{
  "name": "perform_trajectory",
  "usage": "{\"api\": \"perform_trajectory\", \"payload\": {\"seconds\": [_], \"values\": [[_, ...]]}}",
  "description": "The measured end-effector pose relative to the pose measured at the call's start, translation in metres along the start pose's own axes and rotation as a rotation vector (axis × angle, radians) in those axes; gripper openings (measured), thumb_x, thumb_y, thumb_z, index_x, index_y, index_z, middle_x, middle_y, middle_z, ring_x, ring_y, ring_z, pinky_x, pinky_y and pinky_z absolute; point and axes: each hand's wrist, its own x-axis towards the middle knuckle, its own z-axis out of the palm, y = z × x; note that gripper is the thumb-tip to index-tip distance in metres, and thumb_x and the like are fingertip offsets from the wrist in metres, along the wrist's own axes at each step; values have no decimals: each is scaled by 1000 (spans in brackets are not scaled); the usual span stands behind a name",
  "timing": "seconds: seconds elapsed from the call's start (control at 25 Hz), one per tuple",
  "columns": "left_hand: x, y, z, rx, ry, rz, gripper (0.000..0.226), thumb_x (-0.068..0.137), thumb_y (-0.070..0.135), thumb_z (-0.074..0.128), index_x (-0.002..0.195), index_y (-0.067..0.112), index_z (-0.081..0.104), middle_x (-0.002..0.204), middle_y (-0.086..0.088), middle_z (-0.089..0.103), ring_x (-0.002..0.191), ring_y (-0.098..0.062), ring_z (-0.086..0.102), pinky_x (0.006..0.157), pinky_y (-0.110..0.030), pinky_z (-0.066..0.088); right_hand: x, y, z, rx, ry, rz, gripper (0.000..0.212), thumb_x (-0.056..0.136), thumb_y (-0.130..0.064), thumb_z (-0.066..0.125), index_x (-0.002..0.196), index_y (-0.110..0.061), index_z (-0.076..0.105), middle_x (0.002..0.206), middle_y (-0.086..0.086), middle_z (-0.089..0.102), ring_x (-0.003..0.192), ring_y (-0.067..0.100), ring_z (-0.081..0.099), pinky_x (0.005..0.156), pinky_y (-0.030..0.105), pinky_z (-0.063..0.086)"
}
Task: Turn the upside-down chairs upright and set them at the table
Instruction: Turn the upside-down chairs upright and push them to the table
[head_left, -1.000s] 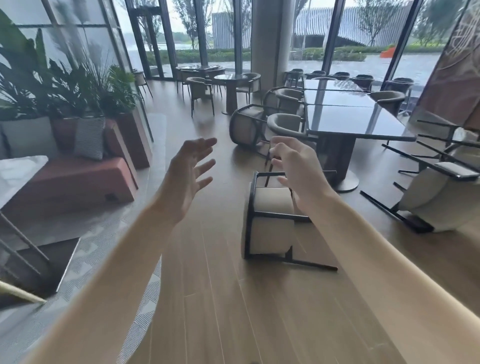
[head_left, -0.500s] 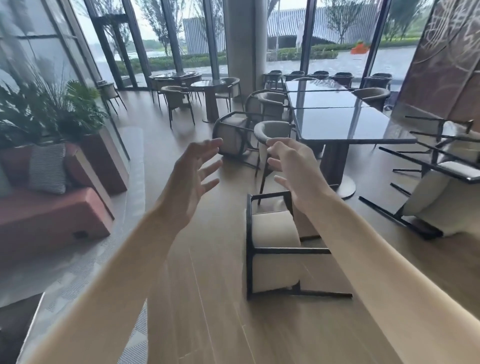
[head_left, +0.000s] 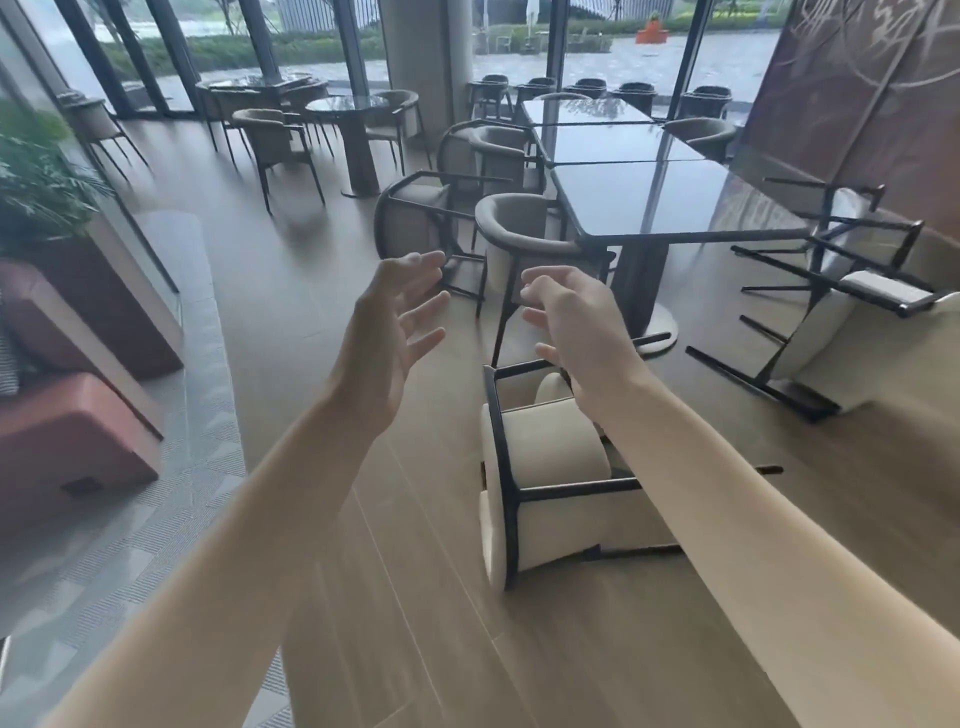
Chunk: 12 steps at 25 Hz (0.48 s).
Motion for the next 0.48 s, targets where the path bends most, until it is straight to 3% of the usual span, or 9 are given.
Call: {"api": "perform_trajectory", "payload": {"seconds": [0.08, 0.2, 0.48], "values": [[15, -4, -13, 2, -35, -11, 50, 73, 47, 53, 117, 29, 66, 141, 2, 58, 127, -17, 58, 107, -40, 44, 3, 7, 15, -1, 33, 20, 21, 92, -17, 55, 108, -19, 68, 101, -3, 68, 91, 21, 63, 73, 31, 49], [36, -13, -25, -2, -77, -39, 45, 72, 45, 55, 112, 29, 67, 139, 2, 59, 125, -16, 59, 106, -40, 45, 9, 22, 33, 3, 89, 47, 21, 92, -17, 55, 108, -19, 68, 94, -8, 66, 86, 13, 61, 69, 27, 48], [69, -47, -35, -9, -138, -74, 38, 73, 43, 57, 107, 31, 69, 134, 5, 62, 120, -13, 61, 98, -35, 47, 24, 48, 52, -32, 150, 103, 20, 92, -17, 55, 108, -18, 67, 102, 0, 66, 112, 26, 63, 96, 44, 51]]}}
